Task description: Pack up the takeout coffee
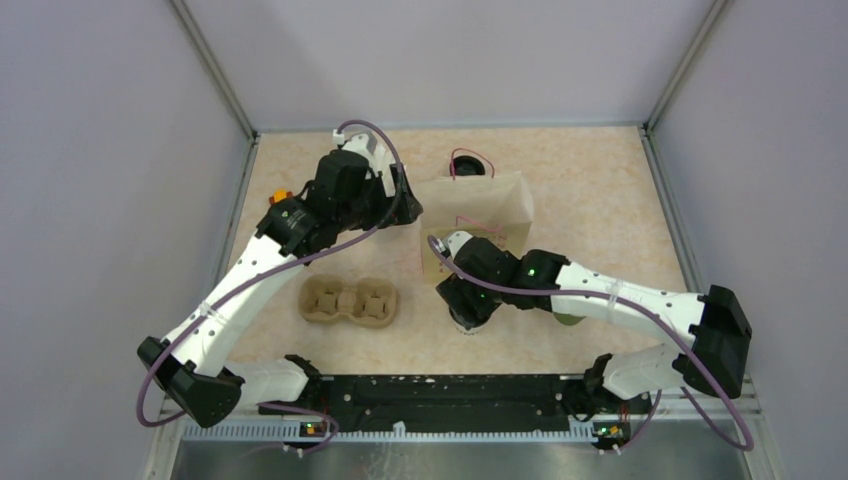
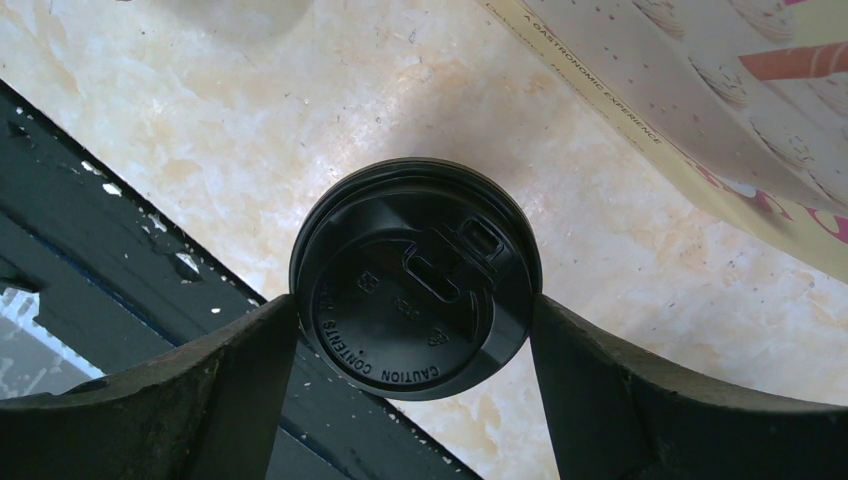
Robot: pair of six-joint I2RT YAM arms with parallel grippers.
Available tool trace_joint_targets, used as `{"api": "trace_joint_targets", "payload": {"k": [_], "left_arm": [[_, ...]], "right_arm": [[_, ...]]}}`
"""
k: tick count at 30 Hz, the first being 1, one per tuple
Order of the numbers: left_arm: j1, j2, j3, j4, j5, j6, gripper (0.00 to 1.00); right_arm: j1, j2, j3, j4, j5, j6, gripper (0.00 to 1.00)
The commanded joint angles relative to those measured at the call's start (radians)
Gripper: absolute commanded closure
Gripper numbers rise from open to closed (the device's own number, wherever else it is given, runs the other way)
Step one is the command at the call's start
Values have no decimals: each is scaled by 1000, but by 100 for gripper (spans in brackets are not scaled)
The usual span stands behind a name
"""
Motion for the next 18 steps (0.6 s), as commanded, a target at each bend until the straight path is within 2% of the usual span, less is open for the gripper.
{"api": "trace_joint_targets", "payload": {"k": [1, 10, 18], "left_arm": [[5, -23, 3, 39, 5, 0, 3], [5, -26, 1, 36, 3, 3, 3], [5, -27, -6, 36, 3, 2, 4]], "right_arm": [[-8, 10, 27, 14, 2, 8, 17], [-7, 21, 16, -3, 41, 15, 24], [7, 23, -40, -9, 77, 23, 24]]}}
